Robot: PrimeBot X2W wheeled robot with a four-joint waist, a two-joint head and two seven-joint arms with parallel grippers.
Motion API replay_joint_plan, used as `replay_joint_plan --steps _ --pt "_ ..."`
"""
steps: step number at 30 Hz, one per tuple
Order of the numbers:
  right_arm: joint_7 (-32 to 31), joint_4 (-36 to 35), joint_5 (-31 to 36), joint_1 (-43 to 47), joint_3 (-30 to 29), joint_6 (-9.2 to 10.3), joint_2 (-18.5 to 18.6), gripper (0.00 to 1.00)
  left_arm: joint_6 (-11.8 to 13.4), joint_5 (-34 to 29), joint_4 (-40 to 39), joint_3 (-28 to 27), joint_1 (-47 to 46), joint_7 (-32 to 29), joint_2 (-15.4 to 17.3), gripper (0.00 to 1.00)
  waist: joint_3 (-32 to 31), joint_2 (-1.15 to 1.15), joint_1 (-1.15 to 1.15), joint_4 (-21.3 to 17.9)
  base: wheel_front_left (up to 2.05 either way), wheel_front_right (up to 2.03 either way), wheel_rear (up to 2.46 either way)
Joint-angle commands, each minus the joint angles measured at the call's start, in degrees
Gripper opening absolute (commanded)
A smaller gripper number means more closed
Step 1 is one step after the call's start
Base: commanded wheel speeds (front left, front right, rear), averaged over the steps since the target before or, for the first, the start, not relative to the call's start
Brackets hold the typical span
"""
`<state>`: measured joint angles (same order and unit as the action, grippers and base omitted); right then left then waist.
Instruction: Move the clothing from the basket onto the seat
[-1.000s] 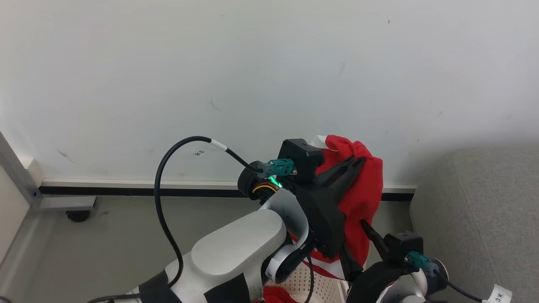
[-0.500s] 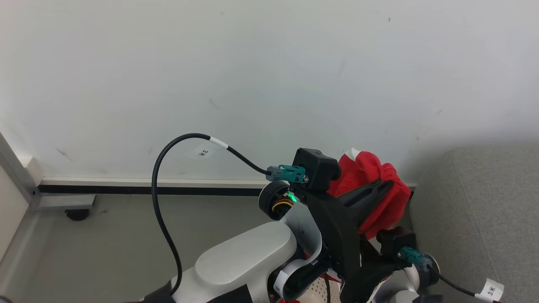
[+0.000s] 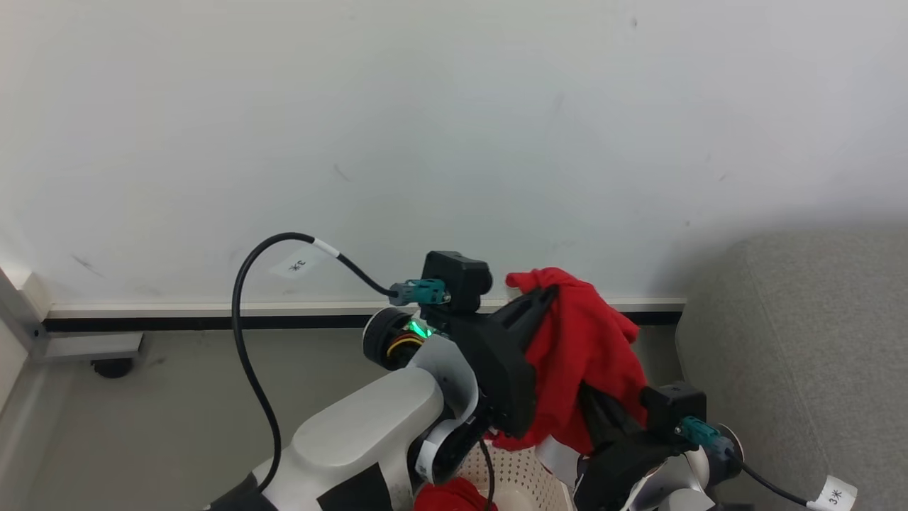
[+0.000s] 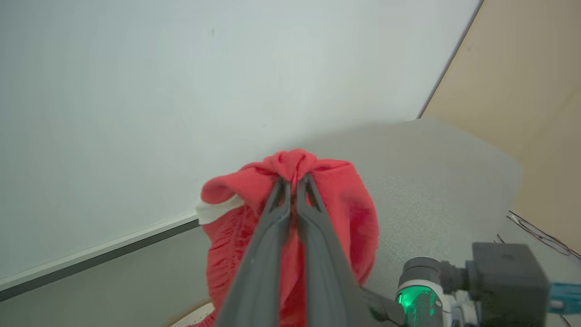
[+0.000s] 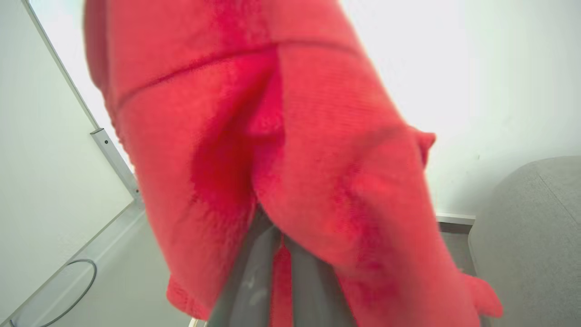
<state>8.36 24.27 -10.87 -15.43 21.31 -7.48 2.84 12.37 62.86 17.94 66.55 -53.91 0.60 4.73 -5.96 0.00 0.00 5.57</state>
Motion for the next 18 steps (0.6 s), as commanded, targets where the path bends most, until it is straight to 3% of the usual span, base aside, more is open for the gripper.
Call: replay_joint_plan --steps 1,2,3,4,5,6,7,18 --pt "0.3 -0.7 -0.4 1.0 0.1 -0.02 0.1 0.0 0.2 -0.5 2.0 0.0 1.4 0.9 0.2 0.06 0.2 0.0 0.0 -0.6 0.0 0.0 0.0" --pt "0.3 -1.1 -0.4 1.1 0.0 -0.02 0.1 0.0 0.2 -0.6 3.2 0.1 1.6 1.3 0.4 0.06 0.2 0.0 0.0 -0.8 0.0 0.0 0.0" --pt "0.4 -1.5 -0.4 1.2 -0.1 -0.02 0.1 0.0 0.5 -0.7 4.5 -0.1 1.8 2.0 0.5 0.16 0.3 0.0 0.0 -1.1 0.0 0.0 0.0" --pt "0.3 -1.9 -0.4 1.4 0.1 -0.02 0.1 0.0 0.6 -1.2 5.6 -0.1 1.9 2.9 0.7 0.46 0.4 0.0 0.0 -1.4 0.0 0.0 0.0" --pt "0.3 -1.9 -0.4 1.4 0.1 -0.02 0.1 0.0 0.6 -1.2 5.6 -0.1 1.9 2.9 0.7 0.46 0.4 0.0 0.0 -1.4 0.0 0.0 0.0" --pt "0.2 -2.2 -0.5 1.7 0.2 -0.02 0.1 0.0 0.6 -1.3 6.7 0.1 2.3 3.3 0.7 0.87 0.4 0.0 0.0 -1.7 0.0 0.0 0.0" --pt "0.1 -2.6 -0.5 2.0 0.4 -0.02 0.1 0.0 0.6 -1.4 7.9 0.1 2.7 3.9 0.7 1.0 0.5 0.0 0.0 -2.0 0.0 0.0 0.0" --pt "-0.5 -5.8 1.5 3.3 -0.9 -0.02 0.1 0.0 -0.9 -1.9 12.9 -2.2 7.2 12.2 2.4 1.0 0.9 0.0 0.0 -4.2 0.0 0.0 0.0"
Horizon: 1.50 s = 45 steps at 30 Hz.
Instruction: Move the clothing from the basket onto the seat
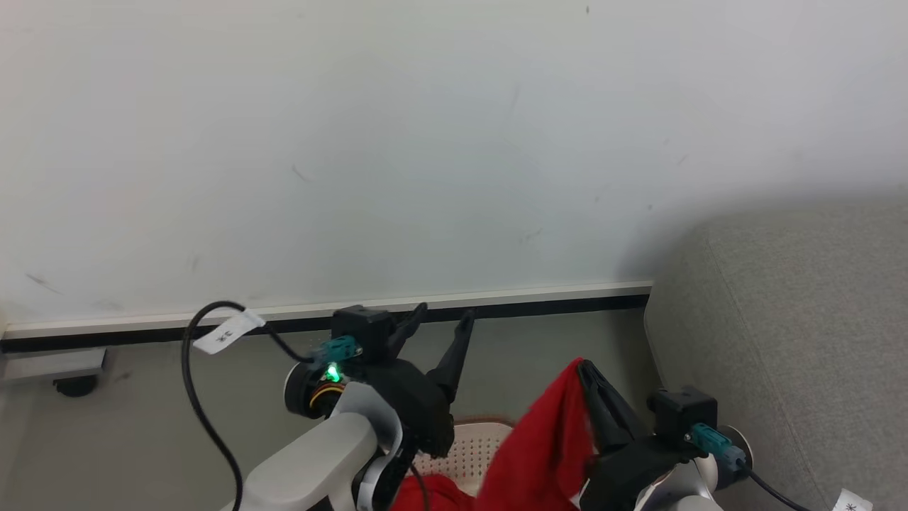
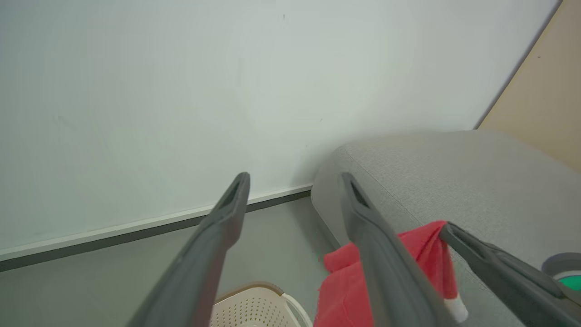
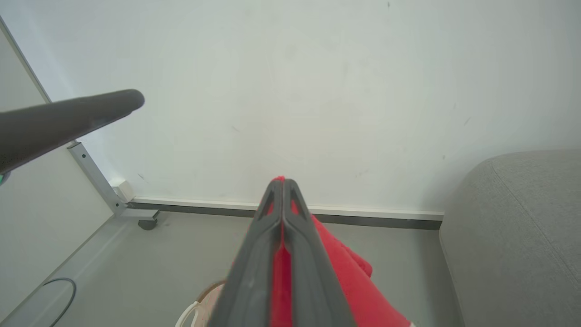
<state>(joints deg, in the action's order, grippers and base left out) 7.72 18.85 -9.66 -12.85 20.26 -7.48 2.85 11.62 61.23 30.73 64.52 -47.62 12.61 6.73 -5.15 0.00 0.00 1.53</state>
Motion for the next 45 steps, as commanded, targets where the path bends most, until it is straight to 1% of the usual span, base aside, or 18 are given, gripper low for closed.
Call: replay_joint_plan --steps 1,4,6,9,11,14,17,20,24,28,29,30,34,35,37,41,45 --pt "0.0 -0.5 0.3 0.7 0.0 -0.02 0.1 0.0 -0.2 -0.6 -0.2 -0.6 1.6 0.9 1.0 1.0 0.1 0.0 0.0 -0.3 0.0 0.0 0.0" --pt "-0.3 -1.1 0.7 1.1 -0.4 -0.02 0.1 0.0 0.2 -2.5 -1.7 -2.0 4.7 2.3 3.2 1.0 0.2 0.0 0.0 -0.7 0.0 0.0 0.0" --pt "-0.4 -1.4 0.9 1.5 -0.6 -0.02 0.0 0.0 0.7 -4.2 -3.8 -4.1 7.2 2.6 4.9 1.0 0.4 0.0 0.0 -0.9 0.0 0.0 0.0" --pt "-0.7 -2.1 1.2 1.9 -1.3 -0.02 0.1 0.0 2.0 -10.0 -9.9 -10.6 13.0 2.6 7.0 1.0 0.7 0.0 0.0 -1.2 0.0 0.0 0.0" --pt "-0.8 -2.6 1.5 2.2 -1.9 -0.02 0.0 0.0 2.4 -14.3 -14.2 -14.6 17.6 2.7 8.2 1.0 0.9 0.0 0.0 -1.2 0.0 0.0 0.0" --pt "-1.0 -3.2 1.8 3.0 -2.7 -0.02 0.1 0.0 1.8 -20.0 -19.9 -20.4 23.9 2.7 9.0 1.0 1.1 0.0 0.0 -1.5 0.0 0.0 0.0" --pt "-1.0 -4.1 2.0 2.9 -2.8 -0.02 0.0 0.0 0.6 -25.0 -24.5 -25.8 30.4 2.7 8.9 1.0 1.5 0.0 0.0 -2.3 0.0 0.0 0.0" --pt "-1.4 -4.6 2.1 3.1 -2.5 -0.02 0.1 0.0 -0.6 -28.4 -27.7 -31.3 36.3 2.6 8.2 1.0 1.7 0.0 0.0 -3.3 0.0 0.0 0.0" --pt "-1.9 -5.3 2.3 2.8 -1.9 -0.02 0.1 0.0 -3.7 -31.7 -29.4 -37.4 42.7 2.6 7.1 1.0 2.1 0.0 0.0 -5.0 0.0 0.0 0.0" --pt "-2.4 -5.4 2.4 1.8 -1.1 -0.02 0.1 0.0 -7.5 -34.7 -30.0 -41.2 46.7 2.6 5.9 1.0 2.6 0.0 0.0 -6.8 0.0 0.0 0.0" --pt "-2.5 -5.4 2.6 1.5 -0.8 -0.02 0.1 0.0 -8.4 -35.2 -30.0 -41.9 47.4 2.6 5.6 1.0 2.8 0.0 0.0 -7.2 0.0 0.0 0.0" --pt "-2.5 -5.4 2.6 1.5 -0.8 -0.02 0.1 0.0 -8.4 -35.2 -30.0 -41.9 47.4 2.6 5.6 1.0 2.8 0.0 0.0 -7.2 0.0 0.0 0.0" --pt "-3.1 -5.1 3.3 -0.2 0.5 -0.02 0.4 0.0 -11.4 -37.9 -29.5 -44.2 48.9 2.6 4.1 1.0 3.6 0.0 0.0 -9.0 0.0 0.0 0.0" --pt "-3.3 -5.2 3.6 -1.6 1.0 -0.02 0.8 0.0 -12.6 -38.8 -29.4 -45.2 49.0 2.6 3.2 1.0 4.1 0.0 0.0 -10.0 0.0 0.0 0.0" --pt "-3.4 -5.4 3.7 -3.0 1.6 -0.02 1.2 0.0 -13.7 -40.0 -29.3 -45.9 48.7 2.6 2.4 1.0 4.8 0.0 0.0 -11.1 0.0 0.0 0.0" --pt "-3.2 -5.2 3.0 -6.1 3.5 -0.02 1.9 0.0 -15.6 -41.9 -28.9 -46.9 47.5 2.6 1.1 1.0 6.5 0.0 0.0 -13.7 0.0 0.0 0.0" --pt "-2.9 -5.2 2.3 -11.0 5.7 -0.02 2.6 0.0 -16.7 -43.5 -28.9 -47.4 45.9 2.6 0.7 1.0 9.6 0.0 0.0 -16.9 0.0 0.0 0.0"
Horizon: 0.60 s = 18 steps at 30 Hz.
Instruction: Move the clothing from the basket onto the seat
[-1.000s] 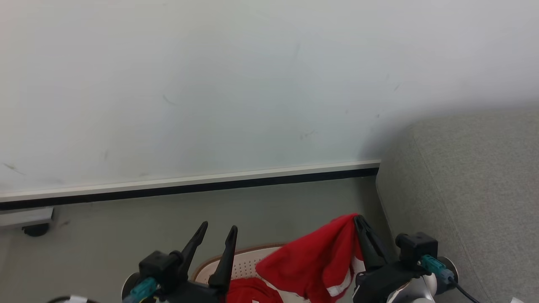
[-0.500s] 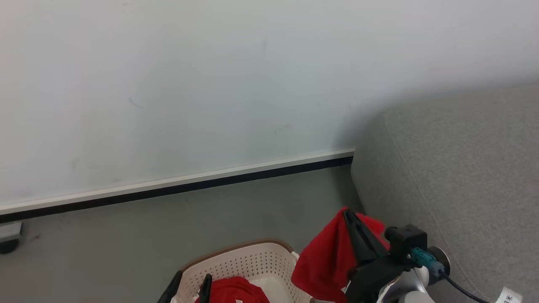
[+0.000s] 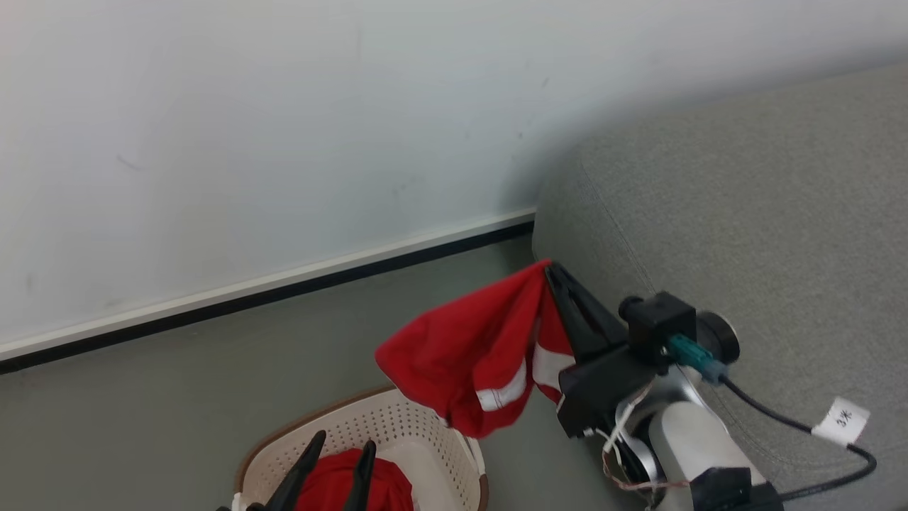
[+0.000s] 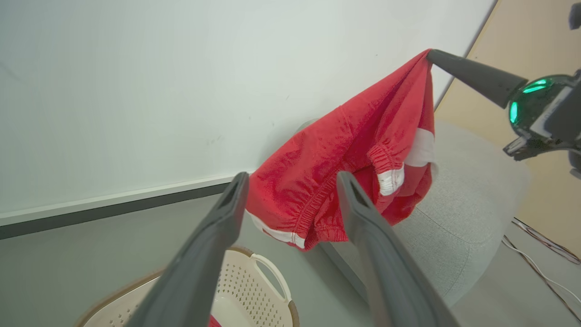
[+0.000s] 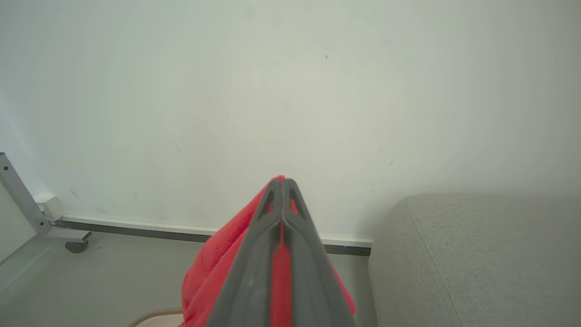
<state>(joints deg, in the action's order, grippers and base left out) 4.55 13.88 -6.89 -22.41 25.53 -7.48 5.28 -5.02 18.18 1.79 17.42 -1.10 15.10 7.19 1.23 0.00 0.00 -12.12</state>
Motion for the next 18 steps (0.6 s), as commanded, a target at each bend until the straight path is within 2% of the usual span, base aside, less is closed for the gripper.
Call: replay_joint_plan --steps 1,8,18 --pt "0.4 -0.2 -0.8 -3.0 0.9 -0.02 0.4 0.0 -0.5 -0.6 0.1 -0.4 -1.1 0.1 0.1 1.0 4.0 0.0 0.0 -3.9 0.0 0.0 0.0" --pt "0.0 0.0 -3.5 -19.0 4.3 -0.02 3.9 0.0 -1.6 -2.9 -0.8 -0.3 -5.1 0.1 1.3 1.0 11.8 0.0 0.0 -9.4 0.0 0.0 0.0" --pt "0.4 2.1 -9.3 -39.7 1.2 -0.01 10.0 0.0 -2.1 -6.6 -7.9 1.5 -8.0 -1.2 7.5 1.0 25.5 0.0 0.0 -16.6 0.0 0.0 0.0"
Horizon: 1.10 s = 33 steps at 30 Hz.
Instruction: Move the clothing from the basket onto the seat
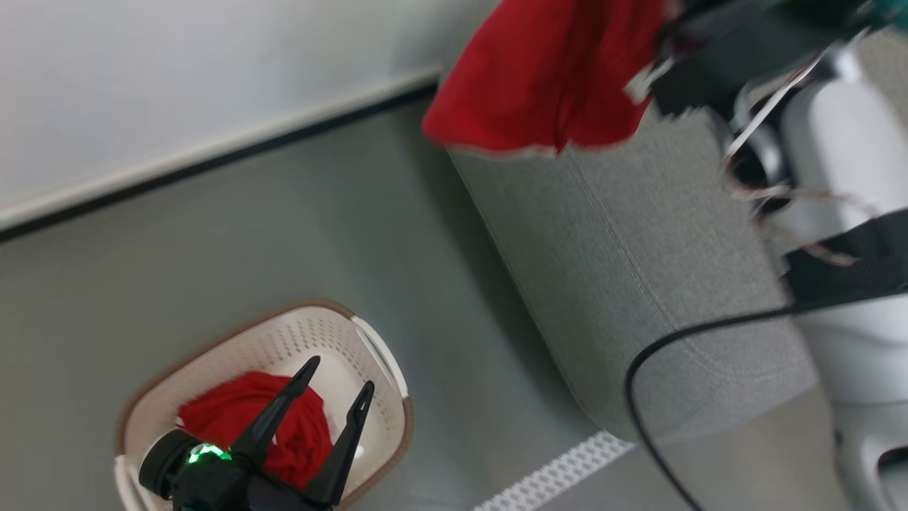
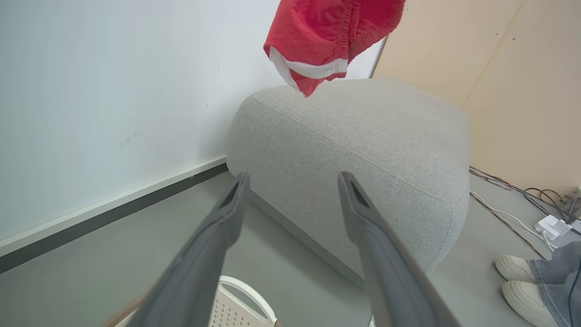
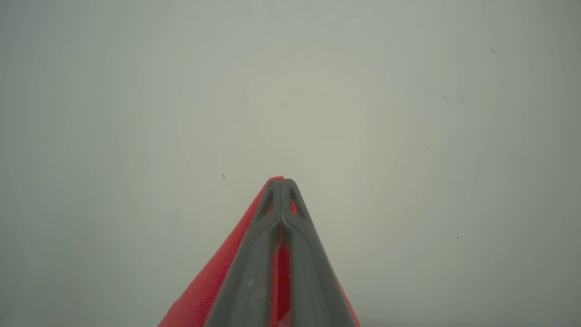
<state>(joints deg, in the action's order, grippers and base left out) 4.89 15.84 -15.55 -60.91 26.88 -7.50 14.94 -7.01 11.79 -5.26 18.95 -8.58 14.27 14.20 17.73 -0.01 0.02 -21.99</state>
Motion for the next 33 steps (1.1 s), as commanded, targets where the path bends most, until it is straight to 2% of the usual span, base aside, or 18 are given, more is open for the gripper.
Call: replay_joint_plan --steps 1,10,14,21,25,26,27,28,33 --pt "0.1 0.4 -1.4 -2.7 -0.7 0.02 1.3 0.0 0.0 -0.4 -2.1 0.0 -0.6 -1.1 0.8 1.0 10.3 0.01 -0.02 -7.1 0.0 0.0 0.0" --pt "1.3 8.9 -4.6 -11.8 -9.4 0.02 9.9 0.0 0.0 -2.8 -12.5 1.2 -1.6 -7.4 4.1 1.0 19.0 0.01 -0.02 -7.0 0.0 0.0 0.0" --pt "2.4 13.5 -4.2 -13.3 -13.9 0.02 11.9 0.0 0.1 -3.0 -14.8 1.3 -1.5 -8.7 4.8 1.0 21.0 0.01 -0.02 -6.4 0.0 0.0 0.0" --pt "4.1 25.1 -1.0 -13.3 -19.3 0.02 13.2 0.0 0.4 -3.3 -17.3 2.0 -0.5 -9.5 5.6 1.0 23.7 0.01 -0.02 -4.9 0.0 0.0 0.0" --pt "5.7 31.0 -1.3 -10.8 -20.6 0.02 11.5 0.0 0.3 -3.6 -16.8 3.2 -1.7 -8.8 5.2 1.0 24.1 0.01 -0.02 -3.4 0.0 0.0 0.0" --pt "6.1 32.1 -1.4 -10.5 -20.7 0.02 11.5 0.18 0.2 -3.6 -16.6 3.5 -1.9 -8.6 5.1 1.0 23.9 0.01 -0.02 -3.1 0.0 0.0 0.0" --pt "6.6 33.0 -1.6 -10.2 -20.8 0.02 11.6 0.49 0.2 -3.5 -16.3 4.0 -2.1 -8.5 5.0 1.0 23.6 0.01 -0.02 -2.7 0.0 0.0 0.0" --pt "6.8 34.0 -1.6 -9.9 -20.9 0.02 11.7 1.0 0.2 -3.5 -16.1 4.2 -2.2 -8.3 5.0 1.0 23.3 0.01 -0.02 -2.5 0.0 0.0 0.0" --pt "7.9 36.1 0.8 -8.5 -18.8 0.02 12.2 1.0 0.5 -3.2 -14.3 4.4 -2.2 -6.8 4.8 1.0 20.6 0.01 -0.02 -1.2 0.0 0.0 0.0"
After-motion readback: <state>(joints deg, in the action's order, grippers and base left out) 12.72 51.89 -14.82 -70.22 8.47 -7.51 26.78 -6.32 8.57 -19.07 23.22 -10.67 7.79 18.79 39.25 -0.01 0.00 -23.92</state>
